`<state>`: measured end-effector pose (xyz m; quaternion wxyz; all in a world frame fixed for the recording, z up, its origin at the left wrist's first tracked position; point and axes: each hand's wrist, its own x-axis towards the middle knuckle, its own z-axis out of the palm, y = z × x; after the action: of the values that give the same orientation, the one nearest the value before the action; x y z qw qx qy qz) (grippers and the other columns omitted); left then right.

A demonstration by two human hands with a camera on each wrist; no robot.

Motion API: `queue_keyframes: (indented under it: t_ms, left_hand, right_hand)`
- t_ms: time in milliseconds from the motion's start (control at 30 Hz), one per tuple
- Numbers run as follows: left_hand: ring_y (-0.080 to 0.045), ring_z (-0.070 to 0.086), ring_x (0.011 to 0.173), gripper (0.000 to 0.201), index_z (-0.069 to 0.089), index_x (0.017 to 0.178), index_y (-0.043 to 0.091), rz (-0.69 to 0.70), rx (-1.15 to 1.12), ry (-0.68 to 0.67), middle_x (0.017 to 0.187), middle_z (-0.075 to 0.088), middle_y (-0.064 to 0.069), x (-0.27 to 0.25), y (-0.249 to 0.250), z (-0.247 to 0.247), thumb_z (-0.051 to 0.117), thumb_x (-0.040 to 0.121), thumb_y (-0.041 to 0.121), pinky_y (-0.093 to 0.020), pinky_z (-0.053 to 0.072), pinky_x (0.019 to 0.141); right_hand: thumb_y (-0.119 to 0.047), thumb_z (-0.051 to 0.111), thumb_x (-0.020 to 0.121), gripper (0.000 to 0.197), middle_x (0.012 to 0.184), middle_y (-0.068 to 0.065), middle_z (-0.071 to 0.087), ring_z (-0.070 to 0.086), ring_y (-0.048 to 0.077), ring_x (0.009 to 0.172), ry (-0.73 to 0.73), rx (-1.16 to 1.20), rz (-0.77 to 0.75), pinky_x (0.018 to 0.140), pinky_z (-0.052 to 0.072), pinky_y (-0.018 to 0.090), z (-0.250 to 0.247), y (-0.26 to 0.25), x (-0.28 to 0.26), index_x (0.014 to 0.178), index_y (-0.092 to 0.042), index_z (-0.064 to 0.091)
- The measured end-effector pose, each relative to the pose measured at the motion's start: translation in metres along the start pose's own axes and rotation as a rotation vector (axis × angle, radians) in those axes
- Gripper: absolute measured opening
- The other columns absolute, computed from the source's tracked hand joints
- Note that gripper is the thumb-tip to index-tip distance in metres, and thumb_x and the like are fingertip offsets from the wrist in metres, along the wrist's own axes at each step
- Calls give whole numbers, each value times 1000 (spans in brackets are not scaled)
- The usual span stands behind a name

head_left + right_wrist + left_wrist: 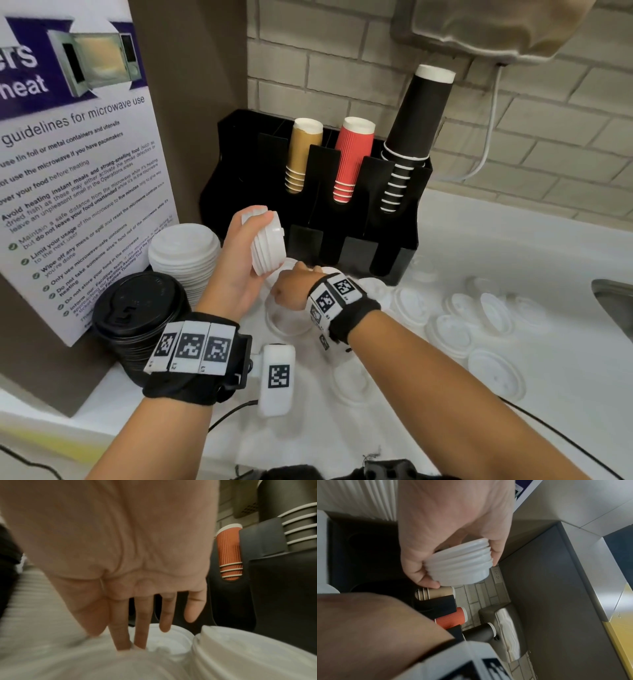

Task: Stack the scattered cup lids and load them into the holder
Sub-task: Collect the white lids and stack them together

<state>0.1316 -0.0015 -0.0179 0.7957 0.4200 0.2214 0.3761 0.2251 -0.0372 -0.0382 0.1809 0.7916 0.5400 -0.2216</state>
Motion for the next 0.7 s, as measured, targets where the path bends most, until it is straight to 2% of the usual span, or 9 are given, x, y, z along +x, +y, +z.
queue_keyframes:
  t_ms: [67,133,200,300,367,433,500,567,700]
  left_hand:
    - [-21,54,94,19,56,106,27,19,3,-14,99,55,-2,-1,3,-1,63,87,28,-30,47,67]
    - [-15,58,83,28,57,104,27,62,24,-35,94,57,1,-1,6,-2,64,77,31,-27,51,63]
    - [-12,58,85,31,57,105,29,128,109,-36,98,58,2,-1,8,-4,63,74,31,-26,49,67]
    - [-15,58,94,32,59,105,34,191,263,-26,105,58,3,1,7,-7,64,74,33,-28,46,72]
    - [-14,59,95,29,60,105,35,200,354,-33,106,59,4,2,2,-10,67,76,32,-25,46,70]
    - [-13,59,94,24,62,104,36,160,410,-62,103,61,6,2,-5,-10,68,82,29,-20,46,66]
    - [-11,61,91,25,65,102,37,63,407,-112,101,63,6,-1,-11,-6,68,77,32,-22,47,68]
    - [-13,64,92,32,66,105,33,-28,336,-148,102,66,2,-2,-16,1,65,73,33,-29,50,73]
    - [-22,65,101,25,64,111,28,-112,199,-129,109,67,-6,-5,-22,9,62,86,29,-41,52,81]
  right_hand:
    - [-30,45,98,43,141,9,43,30,31,134,106,145,-49,112,22,52,-6,7,-8,139,-16,46]
    - [-24,57,92,30,123,5,57,45,26,123,330,391,-114,108,28,52,-12,19,-20,120,-13,59]
    - [-12,64,84,20,105,-2,60,54,20,106,510,591,-150,104,35,50,-15,34,-33,103,-17,59]
    - [-3,58,81,25,92,-8,60,57,13,94,519,691,-211,99,42,43,-18,55,-50,95,-24,58]
    - [-1,54,80,28,90,-10,64,59,6,90,464,726,-295,87,48,29,-18,66,-63,84,-27,64]
    - [1,54,81,31,91,-11,61,57,1,89,461,786,-360,78,44,13,-16,71,-72,78,-29,63]
    - [0,55,87,27,97,-7,56,57,5,91,512,928,-388,79,44,12,-11,72,-74,81,-26,60]
    - [-4,53,92,18,105,-1,56,60,12,90,519,1110,-393,78,51,24,-5,70,-74,93,-22,58]
    - [-14,55,95,35,116,3,56,64,20,100,506,1365,-378,79,60,36,7,61,-71,122,-35,50]
